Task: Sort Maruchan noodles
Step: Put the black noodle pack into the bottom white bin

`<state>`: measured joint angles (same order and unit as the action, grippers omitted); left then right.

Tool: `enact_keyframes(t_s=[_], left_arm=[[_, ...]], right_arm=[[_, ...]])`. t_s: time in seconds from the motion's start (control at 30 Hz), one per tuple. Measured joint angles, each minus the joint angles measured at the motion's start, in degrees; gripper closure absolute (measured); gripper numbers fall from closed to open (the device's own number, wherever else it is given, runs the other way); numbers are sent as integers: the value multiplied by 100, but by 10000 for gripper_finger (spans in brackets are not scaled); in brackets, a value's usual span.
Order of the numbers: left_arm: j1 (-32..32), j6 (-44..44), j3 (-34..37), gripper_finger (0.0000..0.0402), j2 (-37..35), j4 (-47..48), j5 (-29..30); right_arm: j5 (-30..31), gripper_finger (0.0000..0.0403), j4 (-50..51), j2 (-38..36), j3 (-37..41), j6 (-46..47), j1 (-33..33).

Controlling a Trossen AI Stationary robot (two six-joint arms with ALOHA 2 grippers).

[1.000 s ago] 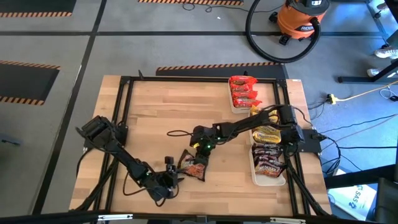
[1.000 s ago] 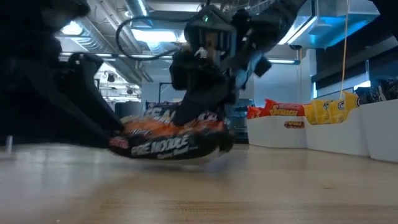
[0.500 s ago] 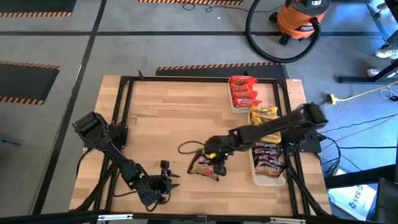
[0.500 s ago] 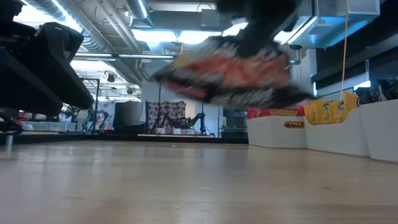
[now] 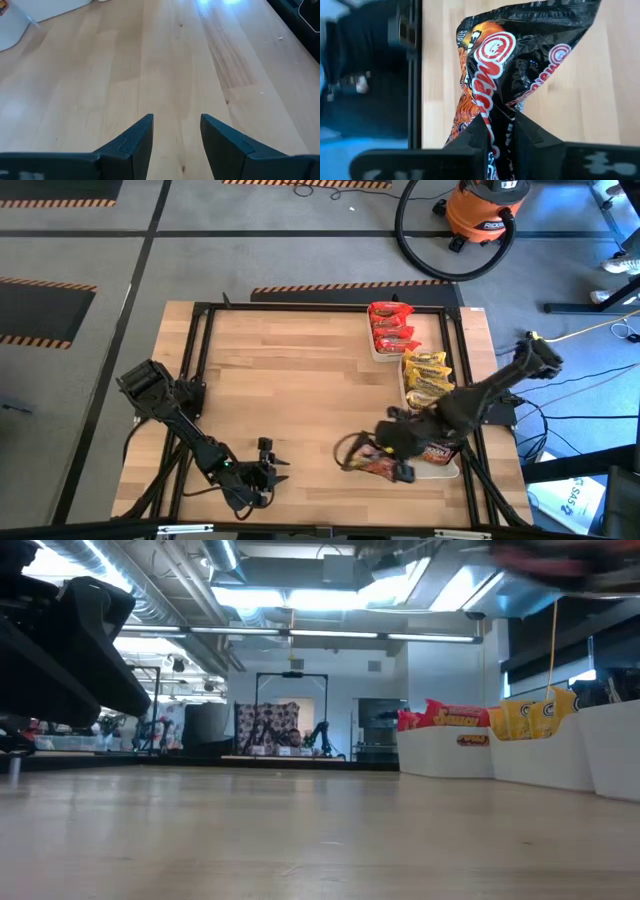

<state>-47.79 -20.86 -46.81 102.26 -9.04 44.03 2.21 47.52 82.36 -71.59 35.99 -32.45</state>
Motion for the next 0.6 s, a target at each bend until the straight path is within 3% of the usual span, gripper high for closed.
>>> enact_keyframes(t_s=[0.37,0.6], left_arm=[[120,2,0,243,0,-24,-9],[250,2,0,243,0,-24,-22]], right_arm=[[736,366,1816,-433,0,1976,-1364],[781,366,2796,-543,-2,3169,-1987]])
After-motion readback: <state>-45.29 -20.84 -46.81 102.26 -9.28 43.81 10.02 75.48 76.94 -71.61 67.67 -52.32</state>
